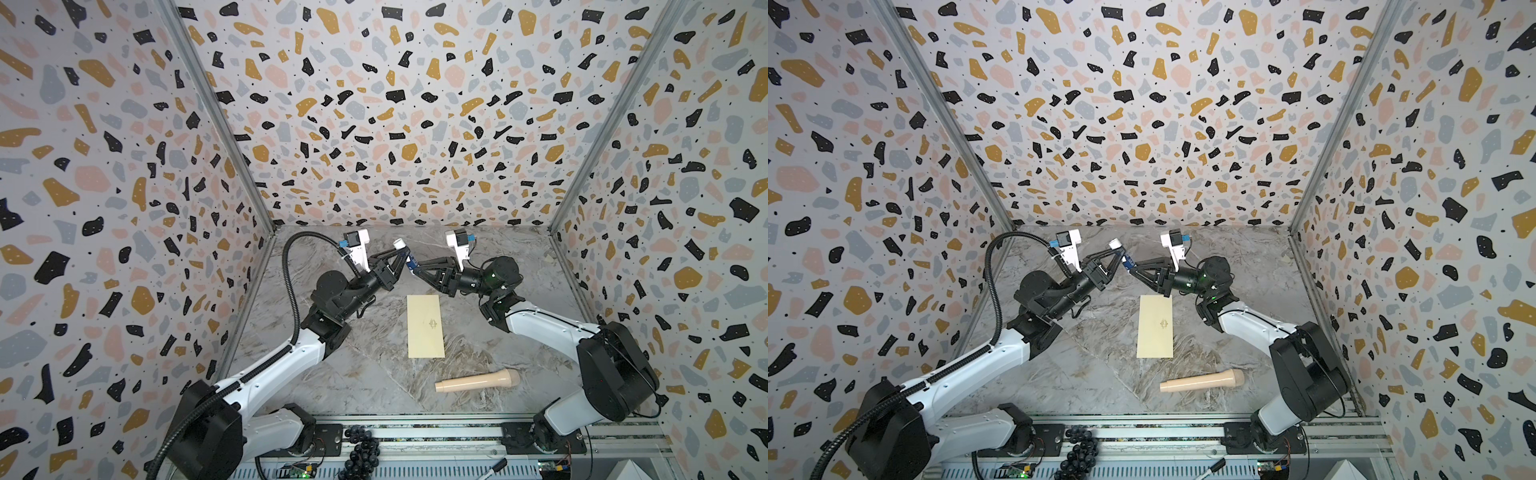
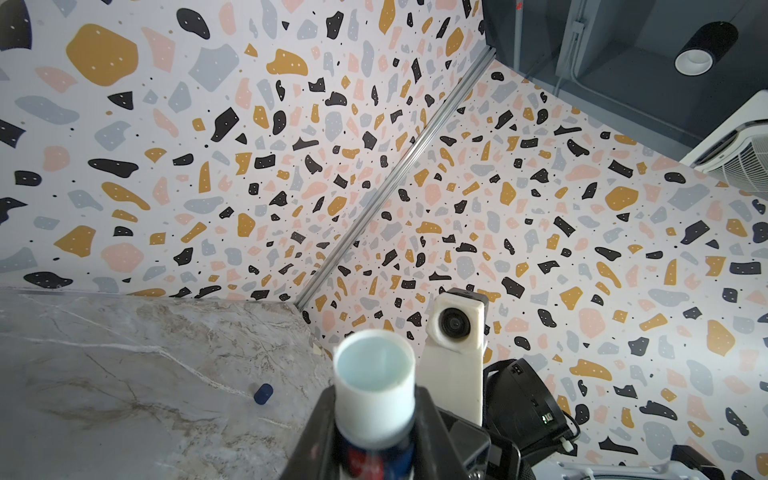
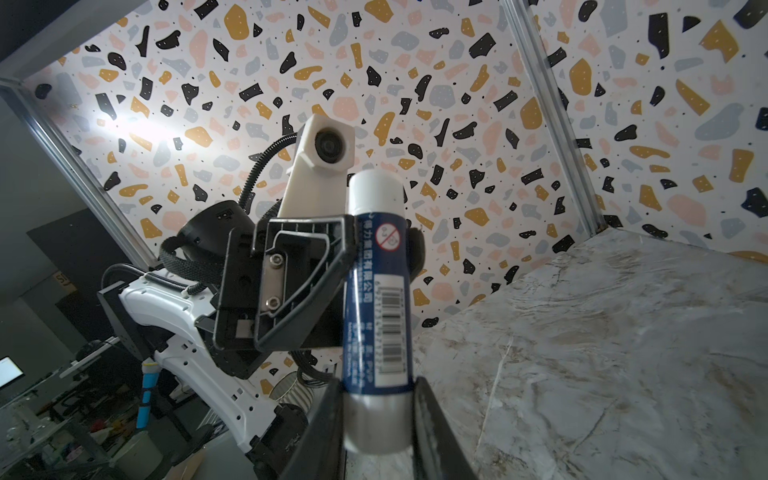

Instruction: Place the letter into the envelope and seal it

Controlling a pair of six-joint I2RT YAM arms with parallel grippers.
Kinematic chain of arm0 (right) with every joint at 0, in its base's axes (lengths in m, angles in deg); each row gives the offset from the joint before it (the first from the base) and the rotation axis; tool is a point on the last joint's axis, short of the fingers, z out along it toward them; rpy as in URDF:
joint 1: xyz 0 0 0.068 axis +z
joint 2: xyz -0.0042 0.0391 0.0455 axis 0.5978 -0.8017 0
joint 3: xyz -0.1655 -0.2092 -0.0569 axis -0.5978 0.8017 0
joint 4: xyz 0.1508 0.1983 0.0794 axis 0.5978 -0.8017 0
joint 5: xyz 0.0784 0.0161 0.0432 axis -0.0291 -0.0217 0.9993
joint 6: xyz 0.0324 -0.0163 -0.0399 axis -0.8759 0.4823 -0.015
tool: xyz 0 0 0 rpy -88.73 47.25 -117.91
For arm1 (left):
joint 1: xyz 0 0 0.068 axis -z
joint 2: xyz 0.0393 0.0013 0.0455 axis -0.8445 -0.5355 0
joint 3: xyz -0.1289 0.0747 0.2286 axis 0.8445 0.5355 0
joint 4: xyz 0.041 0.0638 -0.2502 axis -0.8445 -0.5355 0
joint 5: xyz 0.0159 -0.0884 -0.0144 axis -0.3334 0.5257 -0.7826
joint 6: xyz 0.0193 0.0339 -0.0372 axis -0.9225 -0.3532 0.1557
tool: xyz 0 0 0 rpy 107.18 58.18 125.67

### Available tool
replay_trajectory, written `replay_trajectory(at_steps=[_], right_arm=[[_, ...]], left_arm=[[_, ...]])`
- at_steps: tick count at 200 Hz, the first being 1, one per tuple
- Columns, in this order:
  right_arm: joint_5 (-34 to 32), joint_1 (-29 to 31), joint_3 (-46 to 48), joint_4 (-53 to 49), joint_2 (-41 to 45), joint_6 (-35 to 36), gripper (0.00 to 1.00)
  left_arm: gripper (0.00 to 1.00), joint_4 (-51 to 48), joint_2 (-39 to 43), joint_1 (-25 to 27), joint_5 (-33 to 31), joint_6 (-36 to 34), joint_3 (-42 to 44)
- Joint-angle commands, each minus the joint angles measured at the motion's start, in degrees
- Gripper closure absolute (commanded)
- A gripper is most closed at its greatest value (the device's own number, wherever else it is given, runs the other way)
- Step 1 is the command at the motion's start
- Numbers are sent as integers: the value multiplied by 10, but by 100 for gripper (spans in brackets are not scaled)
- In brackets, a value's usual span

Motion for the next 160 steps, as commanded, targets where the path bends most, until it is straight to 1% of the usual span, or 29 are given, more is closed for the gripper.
replay_trajectory(at_steps=[1, 11, 25, 48, 67, 91, 106, 134, 160], right_arm=[[-64, 12, -29, -90, 49, 87, 97], [-102, 22, -34, -142, 65, 131, 100], [-168, 41, -49, -220, 85, 201, 100], [-315, 91, -85, -337, 106, 314, 100], [-431, 135, -112, -392, 107, 382, 100], [-571, 192, -129, -411, 101, 459, 100], [-643, 225, -137, -412, 92, 505, 100], [-744, 269, -150, -398, 70, 576, 100], [-815, 304, -151, -366, 51, 647, 100]], left_arm=[[100, 36, 9, 2, 7, -9, -1], [100, 30, 7, 2, 6, -14, -2], [100, 18, 7, 2, 3, -24, -4], [100, 0, 6, 2, -2, -36, -6], [100, -5, 3, 2, -3, -40, -4], [100, -6, 3, 2, -5, -40, -1], [100, -5, 3, 2, -6, -40, 1], [100, -5, 4, 2, -7, -40, 1], [100, -4, 3, 2, -6, -36, 1]])
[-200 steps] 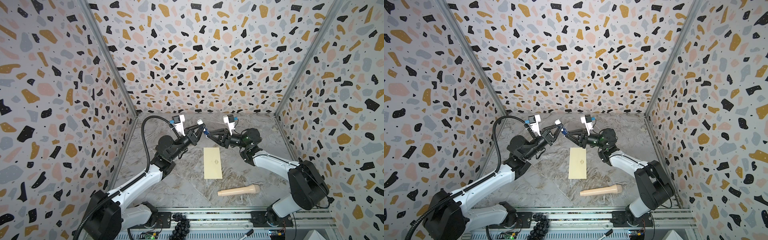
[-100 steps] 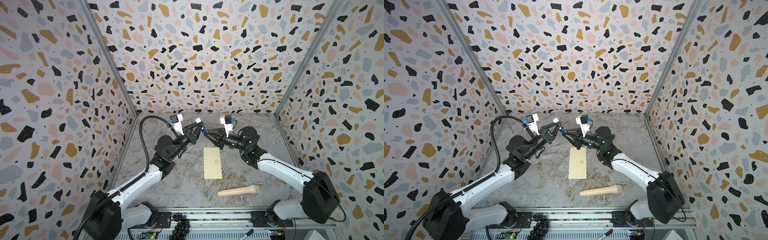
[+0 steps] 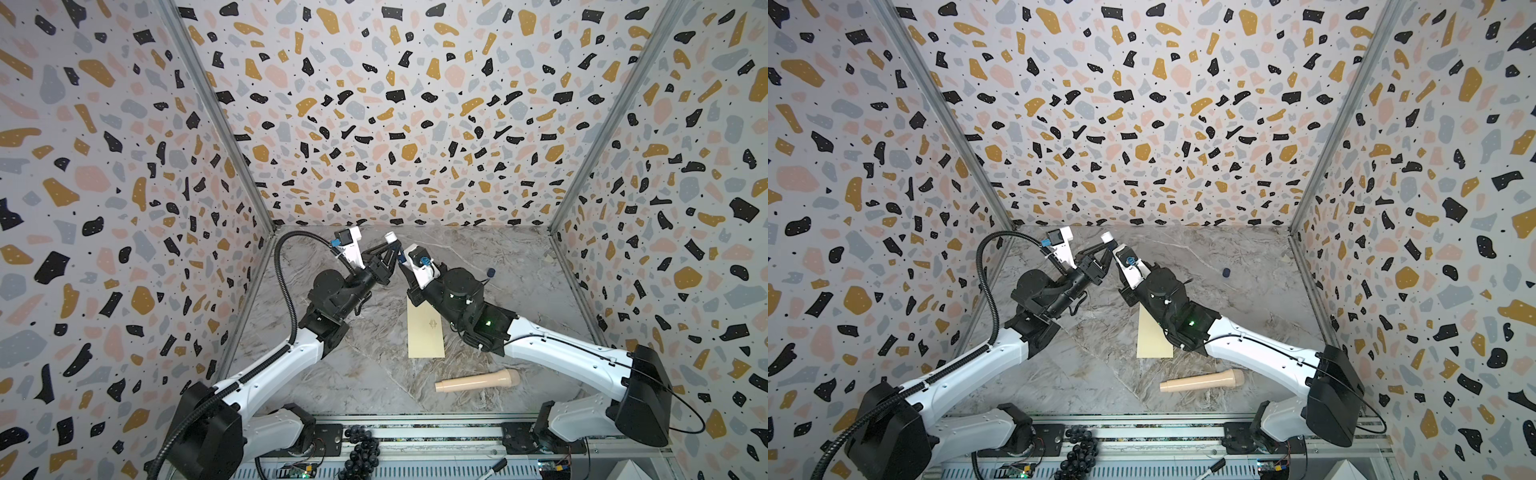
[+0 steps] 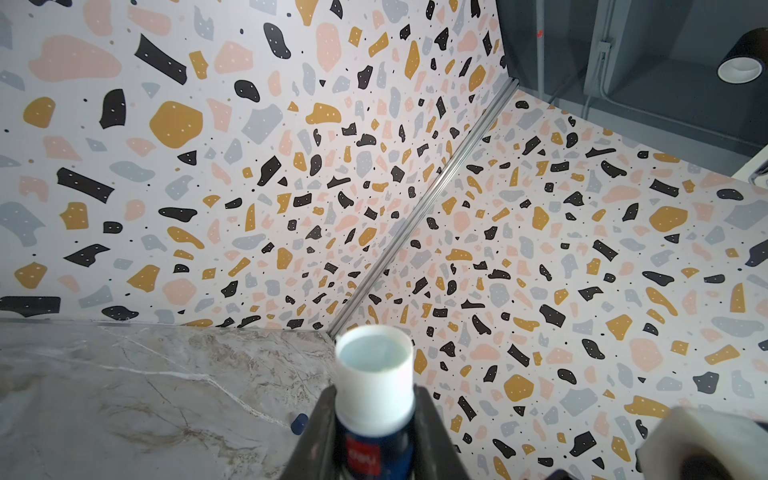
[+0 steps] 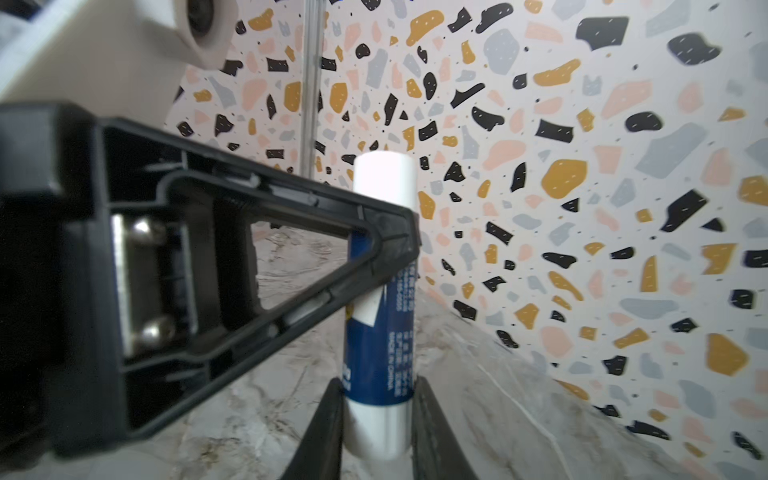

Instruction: Place the letter into the envelope and seal it

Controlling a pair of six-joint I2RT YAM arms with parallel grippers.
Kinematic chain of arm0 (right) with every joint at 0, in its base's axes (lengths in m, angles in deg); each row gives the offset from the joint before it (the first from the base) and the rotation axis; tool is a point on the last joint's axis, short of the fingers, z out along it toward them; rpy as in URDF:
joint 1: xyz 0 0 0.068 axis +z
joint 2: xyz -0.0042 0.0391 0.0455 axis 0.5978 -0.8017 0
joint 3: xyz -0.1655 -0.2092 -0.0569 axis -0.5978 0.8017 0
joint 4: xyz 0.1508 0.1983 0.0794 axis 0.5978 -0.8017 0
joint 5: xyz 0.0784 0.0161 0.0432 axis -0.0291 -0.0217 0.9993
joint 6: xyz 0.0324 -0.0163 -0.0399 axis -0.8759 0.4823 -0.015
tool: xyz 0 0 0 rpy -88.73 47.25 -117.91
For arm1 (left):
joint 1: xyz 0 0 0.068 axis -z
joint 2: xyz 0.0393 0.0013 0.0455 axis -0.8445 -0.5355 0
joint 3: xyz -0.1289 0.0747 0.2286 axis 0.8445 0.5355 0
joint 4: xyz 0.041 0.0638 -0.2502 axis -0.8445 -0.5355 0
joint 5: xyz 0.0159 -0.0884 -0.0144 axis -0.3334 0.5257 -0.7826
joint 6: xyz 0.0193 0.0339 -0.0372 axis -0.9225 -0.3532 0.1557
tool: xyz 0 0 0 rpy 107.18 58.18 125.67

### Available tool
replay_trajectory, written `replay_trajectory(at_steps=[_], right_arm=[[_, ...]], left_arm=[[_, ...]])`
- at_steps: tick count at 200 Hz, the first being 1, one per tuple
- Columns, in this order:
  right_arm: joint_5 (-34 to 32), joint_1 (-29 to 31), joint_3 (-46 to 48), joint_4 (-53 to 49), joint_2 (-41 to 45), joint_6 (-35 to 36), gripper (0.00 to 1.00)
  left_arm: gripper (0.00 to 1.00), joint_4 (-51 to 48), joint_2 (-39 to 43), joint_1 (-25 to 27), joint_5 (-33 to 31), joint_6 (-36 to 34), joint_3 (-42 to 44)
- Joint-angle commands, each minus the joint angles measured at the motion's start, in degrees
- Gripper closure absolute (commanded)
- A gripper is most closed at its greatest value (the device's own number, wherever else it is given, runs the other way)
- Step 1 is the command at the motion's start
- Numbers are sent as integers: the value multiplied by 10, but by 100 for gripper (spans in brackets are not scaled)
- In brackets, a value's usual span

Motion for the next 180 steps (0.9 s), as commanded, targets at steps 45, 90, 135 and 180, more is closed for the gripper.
replay_trajectory(at_steps=[45, 90, 135, 180], right_arm=[[-165, 75, -29, 95, -55, 206, 100], [-146, 77, -19, 91, -46, 194, 98], [1, 31, 0, 8, 21, 81, 58], [200, -34, 64, -16, 135, 14, 29]], left_arm=[[100, 6, -2, 15, 49, 5, 2], [100, 7, 0, 14, 49, 3, 3], [100, -37, 10, 14, 40, -48, -14], [100, -131, 37, 14, 23, -216, -41]])
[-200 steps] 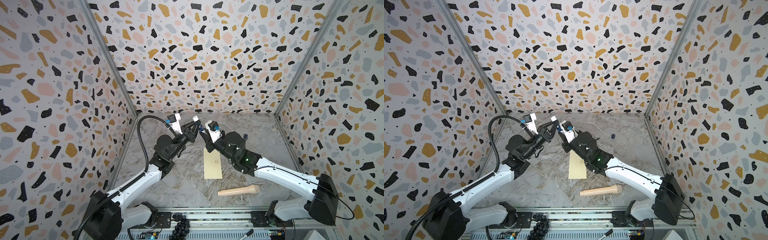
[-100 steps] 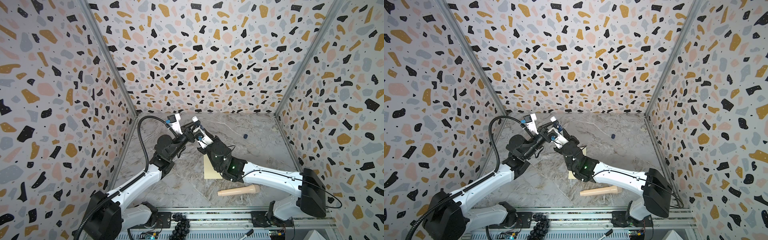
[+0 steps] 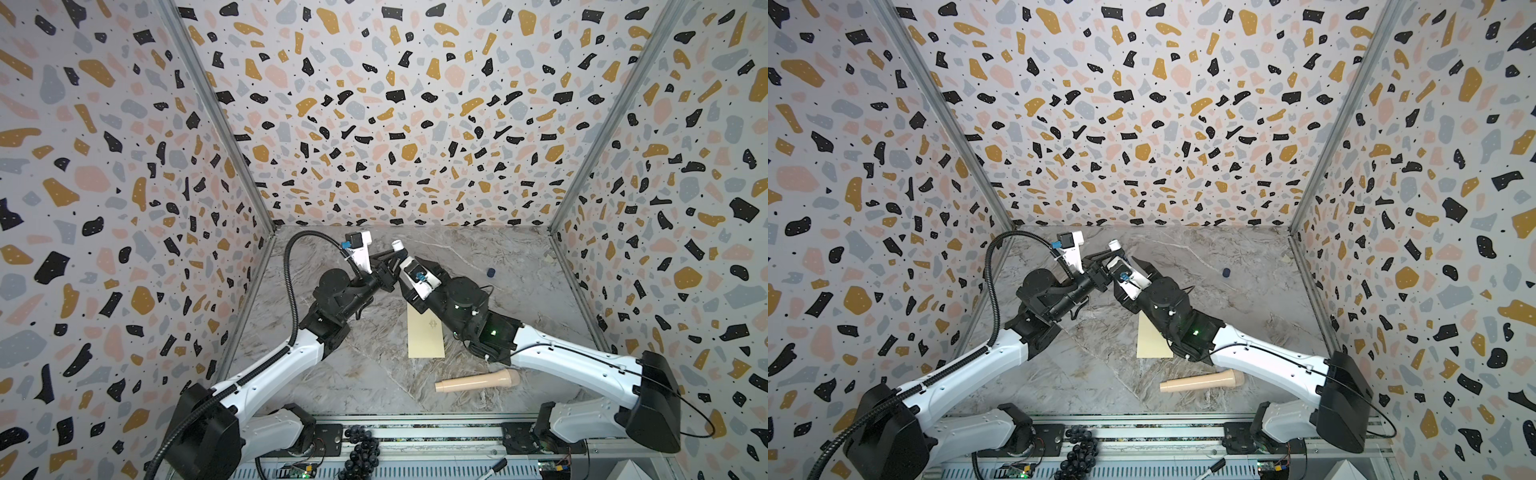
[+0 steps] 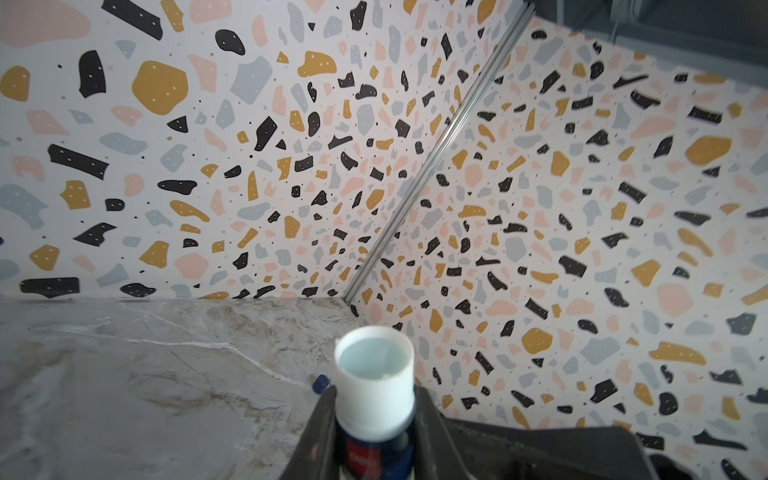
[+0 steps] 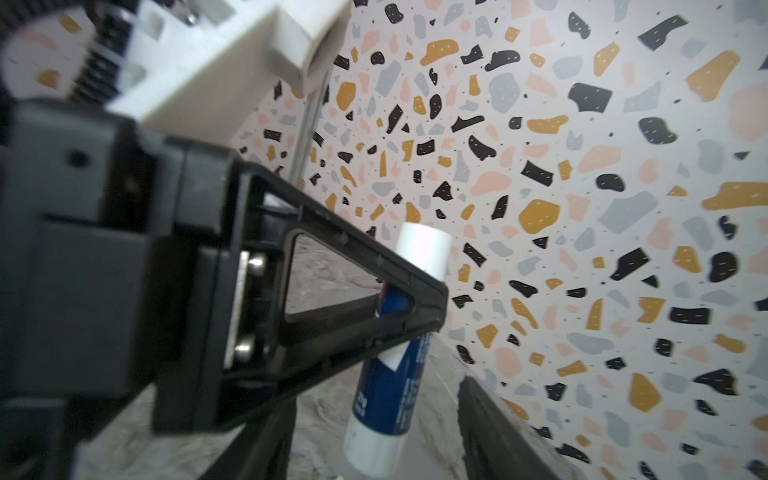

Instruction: Place the letter into the envelope and seal it

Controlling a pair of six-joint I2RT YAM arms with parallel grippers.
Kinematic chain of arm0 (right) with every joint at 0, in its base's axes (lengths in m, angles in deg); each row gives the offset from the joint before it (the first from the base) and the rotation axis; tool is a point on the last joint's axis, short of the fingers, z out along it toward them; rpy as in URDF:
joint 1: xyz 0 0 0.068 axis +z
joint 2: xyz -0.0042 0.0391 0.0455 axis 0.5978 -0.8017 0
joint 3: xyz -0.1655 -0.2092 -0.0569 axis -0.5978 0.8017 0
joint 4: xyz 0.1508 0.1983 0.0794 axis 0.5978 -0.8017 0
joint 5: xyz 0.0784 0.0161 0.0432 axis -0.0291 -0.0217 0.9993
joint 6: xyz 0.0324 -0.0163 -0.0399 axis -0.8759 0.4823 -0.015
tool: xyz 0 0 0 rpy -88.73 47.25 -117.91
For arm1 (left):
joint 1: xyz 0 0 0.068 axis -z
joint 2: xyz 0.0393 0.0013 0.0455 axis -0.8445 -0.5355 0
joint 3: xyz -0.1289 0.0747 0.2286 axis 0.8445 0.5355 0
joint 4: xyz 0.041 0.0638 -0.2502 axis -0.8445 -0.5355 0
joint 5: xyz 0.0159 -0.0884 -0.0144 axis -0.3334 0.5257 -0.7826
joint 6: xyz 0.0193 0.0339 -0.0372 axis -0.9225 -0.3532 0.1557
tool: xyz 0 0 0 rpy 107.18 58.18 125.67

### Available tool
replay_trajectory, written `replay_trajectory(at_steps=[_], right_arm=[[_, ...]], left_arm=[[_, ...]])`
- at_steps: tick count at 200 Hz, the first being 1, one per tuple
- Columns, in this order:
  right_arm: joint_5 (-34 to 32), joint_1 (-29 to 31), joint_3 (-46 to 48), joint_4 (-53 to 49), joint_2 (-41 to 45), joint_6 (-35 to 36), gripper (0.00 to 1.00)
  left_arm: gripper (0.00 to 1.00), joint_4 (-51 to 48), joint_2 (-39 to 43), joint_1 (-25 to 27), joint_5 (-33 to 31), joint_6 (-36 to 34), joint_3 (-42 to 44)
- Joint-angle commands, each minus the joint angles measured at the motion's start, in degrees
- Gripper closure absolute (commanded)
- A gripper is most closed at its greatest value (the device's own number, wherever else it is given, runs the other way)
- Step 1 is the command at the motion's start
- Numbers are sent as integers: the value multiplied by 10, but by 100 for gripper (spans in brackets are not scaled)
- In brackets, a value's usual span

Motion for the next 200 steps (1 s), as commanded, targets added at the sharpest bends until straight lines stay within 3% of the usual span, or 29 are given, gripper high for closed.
replay_trajectory(at_steps=[1, 19, 54, 86, 123, 200], right_arm=[[158, -29, 17, -11, 69, -57, 29], [233, -59, 32, -25, 108, -78, 22], [328, -108, 34, -81, 146, -102, 18], [396, -142, 33, -107, 158, -126, 17], [452, -149, -10, -149, 126, -140, 12], [440, -149, -70, -135, 61, -220, 13]], left_arm=[[100, -48, 28, 2, 4, -134, -29], [100, -65, 46, 2, 0, -233, -22], [100, -30, 97, 3, -2, -402, 37], [100, -25, 123, 3, -4, -493, 64], [100, -26, 125, 3, 17, -537, 71], [100, -28, 123, 5, 49, -543, 71]])
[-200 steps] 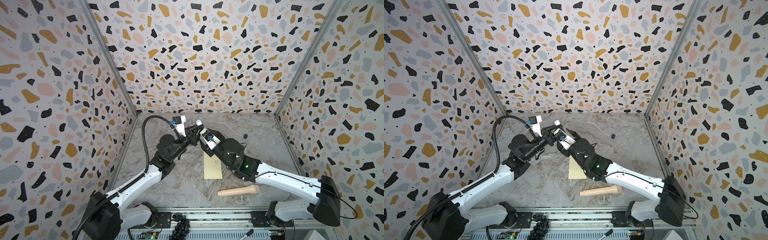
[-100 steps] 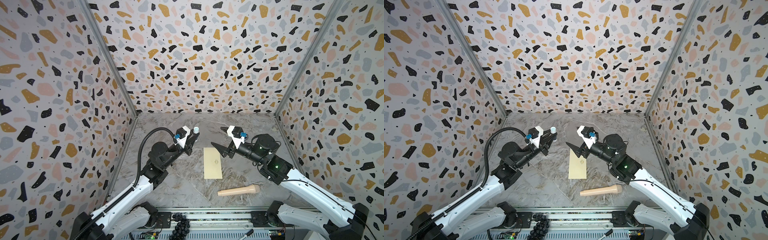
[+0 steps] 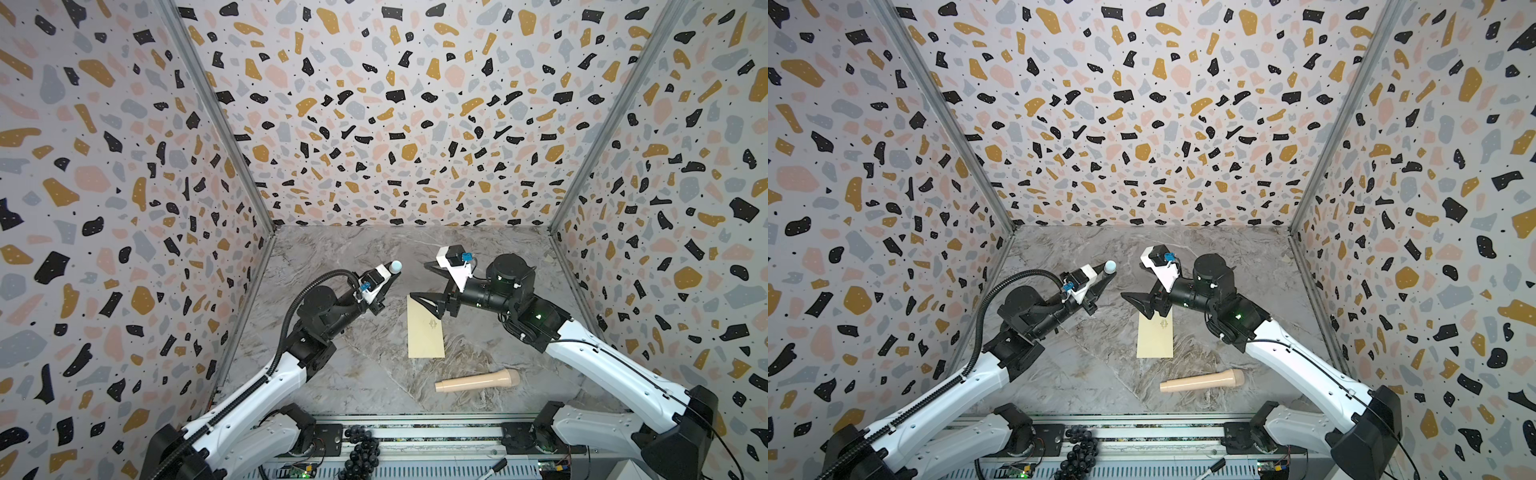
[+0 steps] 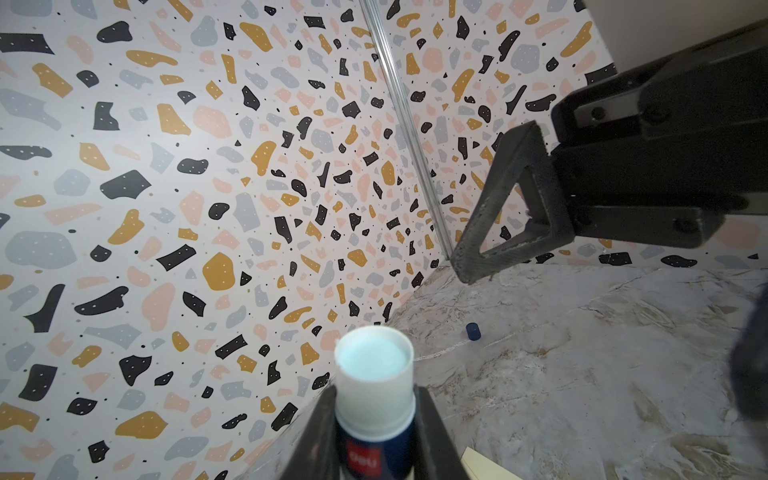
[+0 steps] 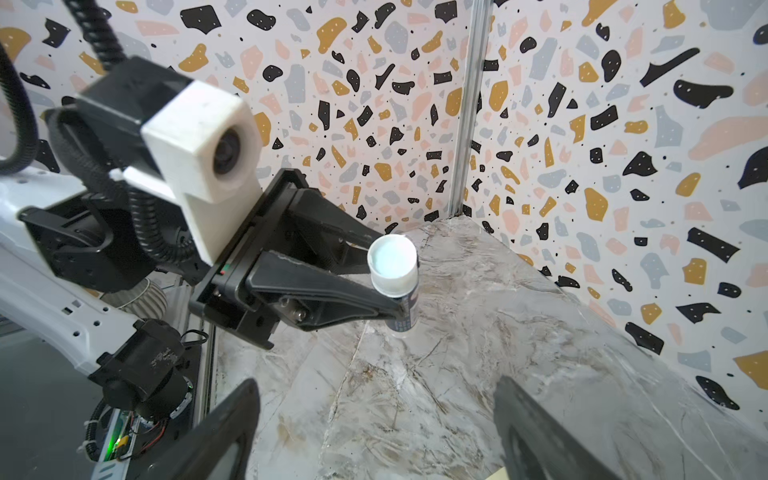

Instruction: Place the letter into the envelope and seal it

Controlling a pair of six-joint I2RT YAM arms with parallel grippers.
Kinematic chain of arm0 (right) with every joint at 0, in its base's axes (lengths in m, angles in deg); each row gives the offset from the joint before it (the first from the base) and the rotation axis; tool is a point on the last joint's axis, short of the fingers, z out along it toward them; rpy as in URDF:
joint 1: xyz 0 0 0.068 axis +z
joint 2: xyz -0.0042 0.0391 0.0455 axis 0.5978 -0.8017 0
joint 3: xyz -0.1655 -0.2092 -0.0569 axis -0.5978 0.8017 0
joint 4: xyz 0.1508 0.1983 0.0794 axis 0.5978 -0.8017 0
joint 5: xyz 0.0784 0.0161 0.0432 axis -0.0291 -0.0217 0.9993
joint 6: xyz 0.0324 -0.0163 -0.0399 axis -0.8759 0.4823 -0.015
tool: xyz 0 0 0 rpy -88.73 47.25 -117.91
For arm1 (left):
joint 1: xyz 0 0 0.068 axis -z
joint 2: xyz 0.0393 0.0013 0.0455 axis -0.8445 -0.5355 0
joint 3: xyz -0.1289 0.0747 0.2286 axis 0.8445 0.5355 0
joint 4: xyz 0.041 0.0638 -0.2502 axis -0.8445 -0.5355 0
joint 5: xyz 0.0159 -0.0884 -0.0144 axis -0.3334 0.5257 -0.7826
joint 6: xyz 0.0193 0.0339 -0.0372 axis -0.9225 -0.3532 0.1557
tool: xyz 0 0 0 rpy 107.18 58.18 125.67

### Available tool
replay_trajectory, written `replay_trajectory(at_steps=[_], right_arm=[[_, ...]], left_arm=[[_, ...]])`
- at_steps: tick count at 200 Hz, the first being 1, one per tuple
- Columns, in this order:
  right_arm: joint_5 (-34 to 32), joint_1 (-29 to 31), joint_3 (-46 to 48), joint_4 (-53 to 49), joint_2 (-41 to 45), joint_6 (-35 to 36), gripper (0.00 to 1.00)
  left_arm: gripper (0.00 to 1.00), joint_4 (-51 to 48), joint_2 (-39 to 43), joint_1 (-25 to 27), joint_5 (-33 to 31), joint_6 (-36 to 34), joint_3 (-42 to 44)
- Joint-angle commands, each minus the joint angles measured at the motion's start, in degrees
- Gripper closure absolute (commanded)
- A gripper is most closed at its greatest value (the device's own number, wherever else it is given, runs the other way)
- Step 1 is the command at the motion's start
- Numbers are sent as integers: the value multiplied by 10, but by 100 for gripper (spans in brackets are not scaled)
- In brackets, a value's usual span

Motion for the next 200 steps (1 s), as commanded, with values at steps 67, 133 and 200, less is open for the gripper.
replay_trajectory(at_steps=[67, 133, 200], right_arm=[[-23, 14, -78, 17, -47, -56, 26], [-91, 45, -122, -33, -89, -25, 30], [-96, 48, -137, -48, -116, -24, 49]], left_arm=[[100, -17, -9, 5, 22, 9, -27], [100, -22, -13, 7, 32, 22, -34], [100, -19, -13, 9, 39, 25, -34]])
